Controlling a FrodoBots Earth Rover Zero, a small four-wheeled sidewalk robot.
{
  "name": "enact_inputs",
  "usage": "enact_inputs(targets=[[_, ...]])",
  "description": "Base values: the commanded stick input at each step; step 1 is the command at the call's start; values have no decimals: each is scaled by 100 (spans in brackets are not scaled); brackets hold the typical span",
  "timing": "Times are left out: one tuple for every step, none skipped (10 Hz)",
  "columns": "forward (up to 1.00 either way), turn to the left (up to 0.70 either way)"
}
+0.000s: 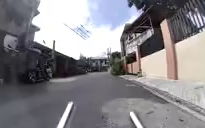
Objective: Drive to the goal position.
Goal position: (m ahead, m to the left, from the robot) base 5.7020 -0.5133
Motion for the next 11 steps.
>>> enact_inputs(targets=[[85, 0], [85, 0], [85, 0], [85, 0], [85, 0], [85, 0], [85, 0], [85, 0], [94, 0], [100, -21], [100, -40]])
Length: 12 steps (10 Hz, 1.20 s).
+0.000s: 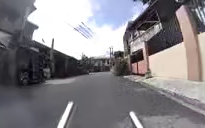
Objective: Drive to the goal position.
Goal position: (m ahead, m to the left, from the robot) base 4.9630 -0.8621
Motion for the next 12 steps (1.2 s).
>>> enact_inputs(targets=[[100, -40], [100, -34], [100, 0], [100, 0], [100, 0], [100, 0], [100, 0], [100, 0], [100, 0], [100, 0], [100, 0], [100, 0]])
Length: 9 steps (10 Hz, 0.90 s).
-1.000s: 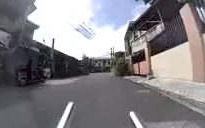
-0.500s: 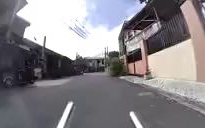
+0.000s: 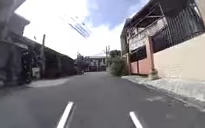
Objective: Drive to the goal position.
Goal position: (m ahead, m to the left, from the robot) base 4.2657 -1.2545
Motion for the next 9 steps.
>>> enact_inputs(targets=[[100, 0], [100, 0], [100, 0], [100, 0], [100, 0], [100, 0], [100, 0], [100, 0], [100, 0]])
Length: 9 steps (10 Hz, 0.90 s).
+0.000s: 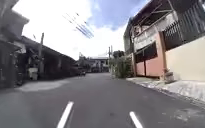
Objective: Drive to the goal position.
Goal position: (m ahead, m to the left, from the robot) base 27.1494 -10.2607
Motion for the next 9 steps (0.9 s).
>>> enact_inputs(targets=[[100, 0], [100, 0], [100, -15], [100, -40], [100, -40], [100, -40], [100, -40], [100, -39], [100, -25]])
